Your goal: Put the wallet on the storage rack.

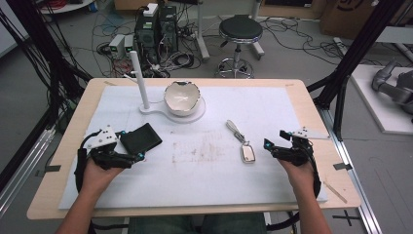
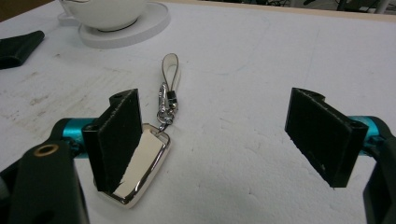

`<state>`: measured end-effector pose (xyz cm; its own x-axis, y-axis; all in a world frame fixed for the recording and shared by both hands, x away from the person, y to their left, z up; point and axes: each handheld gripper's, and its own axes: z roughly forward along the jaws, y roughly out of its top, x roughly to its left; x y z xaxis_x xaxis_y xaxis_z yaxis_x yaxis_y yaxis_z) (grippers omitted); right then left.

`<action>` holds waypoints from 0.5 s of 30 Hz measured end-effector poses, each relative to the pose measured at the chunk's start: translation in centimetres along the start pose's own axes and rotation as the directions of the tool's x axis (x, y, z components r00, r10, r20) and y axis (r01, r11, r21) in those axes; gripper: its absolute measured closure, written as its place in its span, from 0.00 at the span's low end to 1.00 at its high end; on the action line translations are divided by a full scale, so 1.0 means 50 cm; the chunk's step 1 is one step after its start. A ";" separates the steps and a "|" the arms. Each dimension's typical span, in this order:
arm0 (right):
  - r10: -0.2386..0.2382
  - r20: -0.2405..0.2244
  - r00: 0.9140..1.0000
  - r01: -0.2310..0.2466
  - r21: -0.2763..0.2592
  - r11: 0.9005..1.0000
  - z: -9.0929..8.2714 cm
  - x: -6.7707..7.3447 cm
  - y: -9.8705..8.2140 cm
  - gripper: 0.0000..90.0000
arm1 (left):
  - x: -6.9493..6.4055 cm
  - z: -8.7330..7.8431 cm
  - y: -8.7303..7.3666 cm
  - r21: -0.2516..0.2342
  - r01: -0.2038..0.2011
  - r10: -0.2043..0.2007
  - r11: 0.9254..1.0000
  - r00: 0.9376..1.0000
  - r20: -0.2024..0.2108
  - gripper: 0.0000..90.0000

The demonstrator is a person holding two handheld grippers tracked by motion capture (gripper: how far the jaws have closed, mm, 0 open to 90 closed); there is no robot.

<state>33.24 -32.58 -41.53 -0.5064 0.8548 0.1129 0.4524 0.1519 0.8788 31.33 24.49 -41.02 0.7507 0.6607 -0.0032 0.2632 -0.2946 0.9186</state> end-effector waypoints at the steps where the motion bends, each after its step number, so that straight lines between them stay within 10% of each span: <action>1: 0.002 0.001 1.000 -0.002 0.000 1.000 0.001 0.001 0.001 0.21 | 0.000 -0.002 -0.001 0.002 -0.003 0.003 1.000 1.000 -0.002 0.19; 15: -0.036 -0.037 0.999 0.036 0.000 0.999 0.033 0.031 0.029 0.21 | -0.004 -0.029 -0.013 0.010 -0.001 0.001 1.000 1.000 -0.020 0.19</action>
<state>34.32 -30.23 -40.86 -0.5493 0.8298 0.0982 0.4340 0.1829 0.8821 30.13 25.55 -41.06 0.7387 0.6740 0.0059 0.2685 -0.3022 0.9146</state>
